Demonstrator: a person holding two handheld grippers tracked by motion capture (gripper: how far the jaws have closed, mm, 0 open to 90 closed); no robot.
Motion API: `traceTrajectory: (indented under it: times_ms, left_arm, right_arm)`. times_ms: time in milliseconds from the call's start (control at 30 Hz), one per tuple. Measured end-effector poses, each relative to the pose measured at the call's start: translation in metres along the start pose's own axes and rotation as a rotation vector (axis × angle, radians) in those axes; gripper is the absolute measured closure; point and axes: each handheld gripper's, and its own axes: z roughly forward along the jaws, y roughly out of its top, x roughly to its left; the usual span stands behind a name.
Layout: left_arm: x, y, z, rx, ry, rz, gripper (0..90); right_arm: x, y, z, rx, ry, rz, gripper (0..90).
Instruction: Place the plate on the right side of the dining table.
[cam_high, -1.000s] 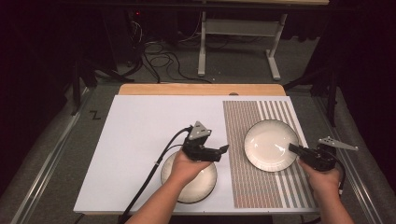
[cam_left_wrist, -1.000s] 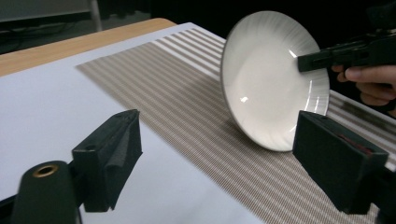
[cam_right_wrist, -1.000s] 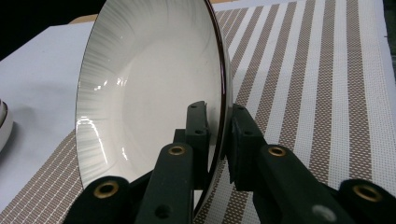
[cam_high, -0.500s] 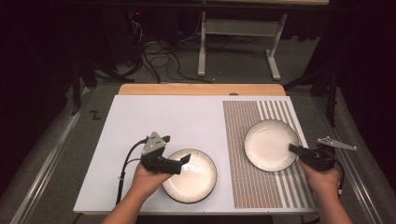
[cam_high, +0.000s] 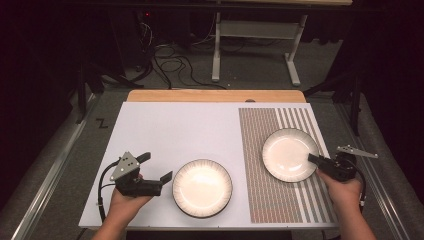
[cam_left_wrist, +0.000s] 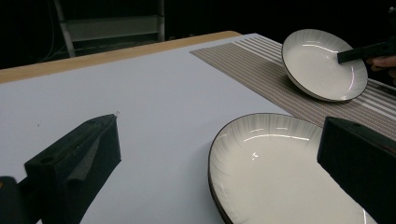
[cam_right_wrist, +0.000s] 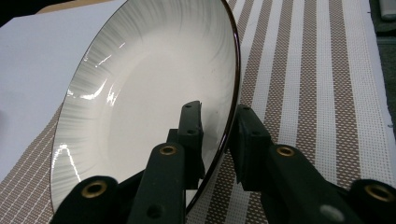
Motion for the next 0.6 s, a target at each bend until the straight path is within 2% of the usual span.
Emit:
traceTrajectory:
  times_ms: [133, 200, 467, 600]
  left_arm:
    - [0.002, -0.004, 0.002, 0.021, -0.004, 0.001, 0.4]
    - [0.002, -0.004, 0.001, 0.015, -0.007, -0.004, 0.3]
    - [0.002, -0.006, 0.004, 0.019, -0.005, -0.009, 0.4]
    - [0.003, -0.006, 0.005, 0.026, 0.003, -0.013, 0.4]
  right_arm:
    - [-0.003, -0.001, 0.004, 0.026, -0.015, 0.029, 73.1]
    - [-0.004, -0.002, 0.007, 0.031, -0.026, 0.033, 72.7]
    - [-0.007, -0.004, 0.011, 0.082, -0.124, 0.014, 72.0]
    - [-0.008, -0.004, 0.006, 0.056, -0.116, 0.006, 68.0]
